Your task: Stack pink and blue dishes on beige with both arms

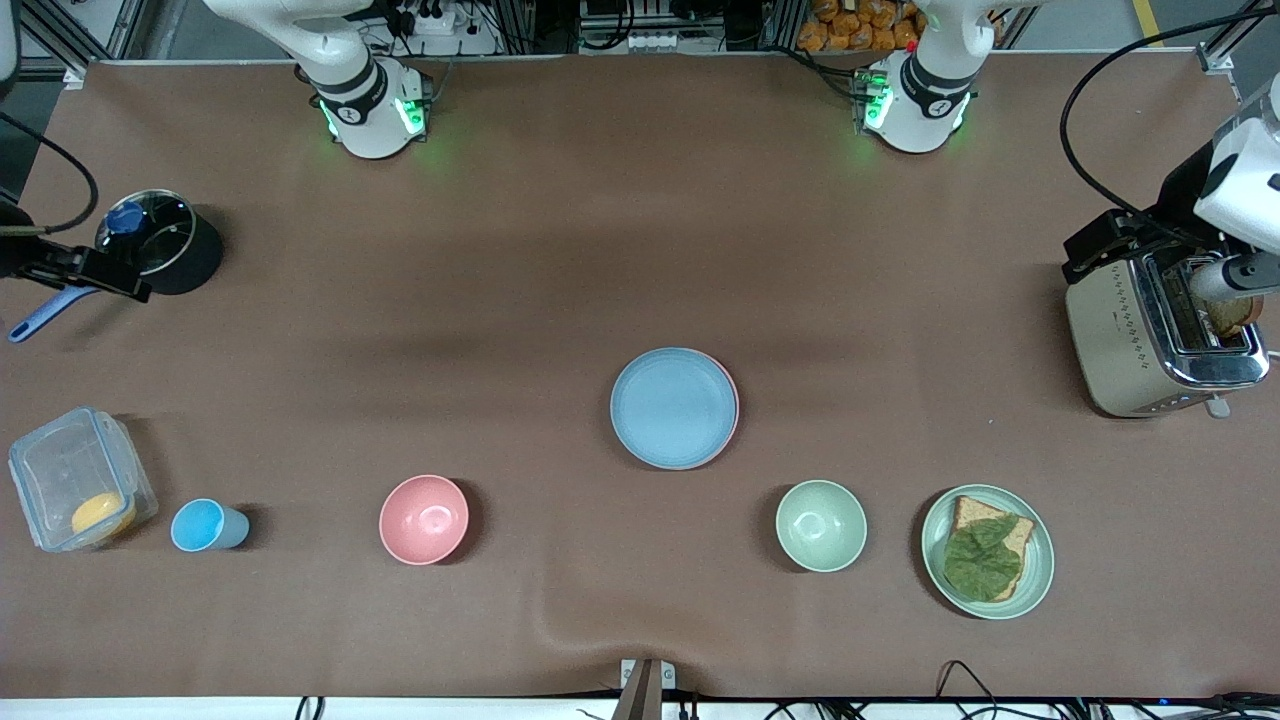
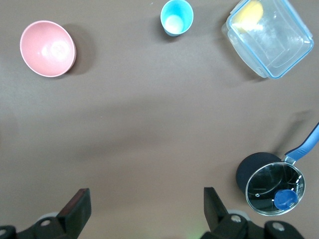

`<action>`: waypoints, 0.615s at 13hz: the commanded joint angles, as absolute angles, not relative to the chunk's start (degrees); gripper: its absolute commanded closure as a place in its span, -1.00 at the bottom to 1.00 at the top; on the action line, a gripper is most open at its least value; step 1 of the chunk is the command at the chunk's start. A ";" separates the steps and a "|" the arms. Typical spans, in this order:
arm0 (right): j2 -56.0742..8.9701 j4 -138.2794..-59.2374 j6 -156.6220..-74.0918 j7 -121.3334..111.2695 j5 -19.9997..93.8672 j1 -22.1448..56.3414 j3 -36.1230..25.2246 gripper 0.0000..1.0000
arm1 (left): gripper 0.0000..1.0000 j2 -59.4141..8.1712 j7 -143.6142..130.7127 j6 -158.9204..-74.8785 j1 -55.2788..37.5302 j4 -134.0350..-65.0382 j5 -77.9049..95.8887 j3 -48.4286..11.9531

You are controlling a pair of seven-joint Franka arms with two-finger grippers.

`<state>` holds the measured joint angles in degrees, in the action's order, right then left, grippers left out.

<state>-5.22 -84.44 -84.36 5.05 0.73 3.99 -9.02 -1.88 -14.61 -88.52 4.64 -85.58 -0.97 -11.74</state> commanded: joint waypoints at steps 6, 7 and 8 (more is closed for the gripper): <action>-3.25 -83.50 -83.41 5.62 -0.44 1.67 -6.15 -1.00 | -1.00 -1.40 -11.77 -87.54 4.92 -85.43 0.35 -11.87; -3.43 -83.50 -84.02 5.62 -0.09 1.23 -6.15 -1.00 | -1.00 -1.49 -11.69 -87.54 4.92 -85.43 0.35 -11.87; -3.60 -83.50 -84.72 5.63 0.00 0.80 -5.63 -1.00 | -1.00 -1.49 -11.78 -87.63 4.92 -85.34 0.35 -11.87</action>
